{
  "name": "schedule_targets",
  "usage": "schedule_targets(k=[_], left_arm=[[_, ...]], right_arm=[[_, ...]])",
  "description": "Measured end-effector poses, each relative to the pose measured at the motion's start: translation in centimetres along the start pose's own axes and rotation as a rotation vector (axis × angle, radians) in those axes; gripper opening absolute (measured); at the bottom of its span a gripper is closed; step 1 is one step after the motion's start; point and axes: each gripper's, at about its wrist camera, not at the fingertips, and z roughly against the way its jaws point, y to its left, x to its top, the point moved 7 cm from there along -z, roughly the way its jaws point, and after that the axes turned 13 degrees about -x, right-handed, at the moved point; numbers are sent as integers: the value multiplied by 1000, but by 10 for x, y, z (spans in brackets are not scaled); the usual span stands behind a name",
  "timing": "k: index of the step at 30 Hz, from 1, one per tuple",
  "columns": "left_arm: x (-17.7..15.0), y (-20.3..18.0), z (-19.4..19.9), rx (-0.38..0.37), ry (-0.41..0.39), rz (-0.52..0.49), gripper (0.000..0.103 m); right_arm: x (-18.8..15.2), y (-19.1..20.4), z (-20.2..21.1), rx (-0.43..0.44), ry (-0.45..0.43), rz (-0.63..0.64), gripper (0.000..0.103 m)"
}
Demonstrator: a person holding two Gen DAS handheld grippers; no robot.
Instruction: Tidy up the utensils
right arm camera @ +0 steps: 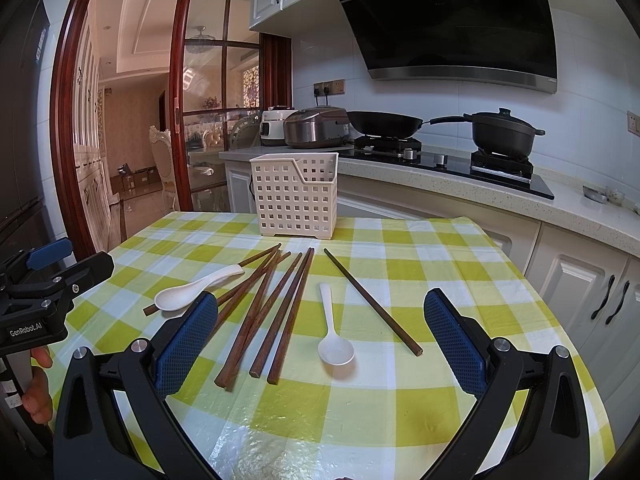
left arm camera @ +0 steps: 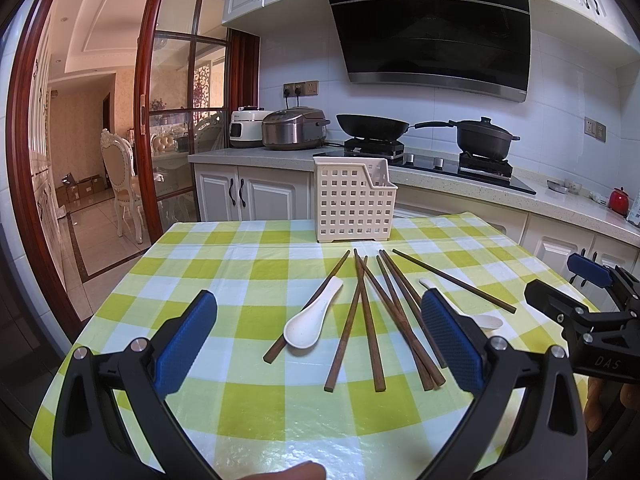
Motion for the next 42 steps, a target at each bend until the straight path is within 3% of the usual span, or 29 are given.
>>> schedule_targets(k=[7, 13, 18, 27, 29, 35, 42], left_arm=[[-3, 3, -4, -31, 29, 15, 99], [-9, 18, -28, -119, 128, 84, 99], [-7, 26, -59, -167, 250, 39, 98], [7, 55, -143, -253, 449, 16, 42], [3, 61, -164, -266, 501, 7, 27], [-4, 64, -210, -310, 599, -29, 19], [-10, 50, -236, -352, 649, -54, 19]], right_arm=[[2, -5, -6, -11, 37, 5, 96], [-4, -20, -50, 20, 233, -5, 96], [-8, -31, -90, 43, 360, 28, 96], [-10, -33, -163, 74, 505, 141, 95], [-13, -30, -175, 82, 525, 182, 87], [-19, -24, -202, 126, 589, 218, 77], [-24, -18, -221, 141, 619, 267, 69]])
